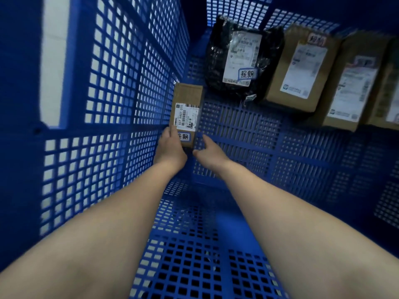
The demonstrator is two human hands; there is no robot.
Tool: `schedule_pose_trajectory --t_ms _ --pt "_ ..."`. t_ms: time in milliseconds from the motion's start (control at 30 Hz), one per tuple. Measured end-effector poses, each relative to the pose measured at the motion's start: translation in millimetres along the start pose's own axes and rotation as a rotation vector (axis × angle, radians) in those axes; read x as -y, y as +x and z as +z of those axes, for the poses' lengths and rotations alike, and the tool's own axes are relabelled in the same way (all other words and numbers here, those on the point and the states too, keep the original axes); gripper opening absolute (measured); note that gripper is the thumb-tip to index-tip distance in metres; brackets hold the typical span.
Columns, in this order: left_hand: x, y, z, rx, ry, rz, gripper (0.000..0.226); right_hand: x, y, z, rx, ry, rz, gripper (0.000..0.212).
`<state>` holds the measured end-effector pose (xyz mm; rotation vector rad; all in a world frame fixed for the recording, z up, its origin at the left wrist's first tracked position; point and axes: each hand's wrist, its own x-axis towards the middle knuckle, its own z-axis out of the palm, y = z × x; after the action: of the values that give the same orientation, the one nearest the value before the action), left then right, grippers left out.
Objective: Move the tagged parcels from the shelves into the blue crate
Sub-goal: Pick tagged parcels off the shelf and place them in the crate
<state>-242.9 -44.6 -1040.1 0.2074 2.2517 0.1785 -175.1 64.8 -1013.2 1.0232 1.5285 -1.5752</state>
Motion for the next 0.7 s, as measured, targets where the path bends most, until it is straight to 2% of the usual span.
schedule_pose_trajectory --t_ms 133,233,433,700 --pt "-23 -44 -28 -0.01 0.178 0.114 0.047 7 -51 -25 -0.063 -0.366 -0.014 0.061" --pt "-53 -83 -63 -0.015 0.313 0.128 0.029 17 -99 -49 -0.131 -0.612 -0.074 0.068" --pt "-118 -160 -130 -0.065 0.429 0.264 0.014 49 -203 -100 -0.223 -0.739 -0.085 0.057" --pt "-201 -264 -205 -0.164 0.599 0.52 0.015 93 -342 -147 -0.423 -0.756 -0.123 0.051"
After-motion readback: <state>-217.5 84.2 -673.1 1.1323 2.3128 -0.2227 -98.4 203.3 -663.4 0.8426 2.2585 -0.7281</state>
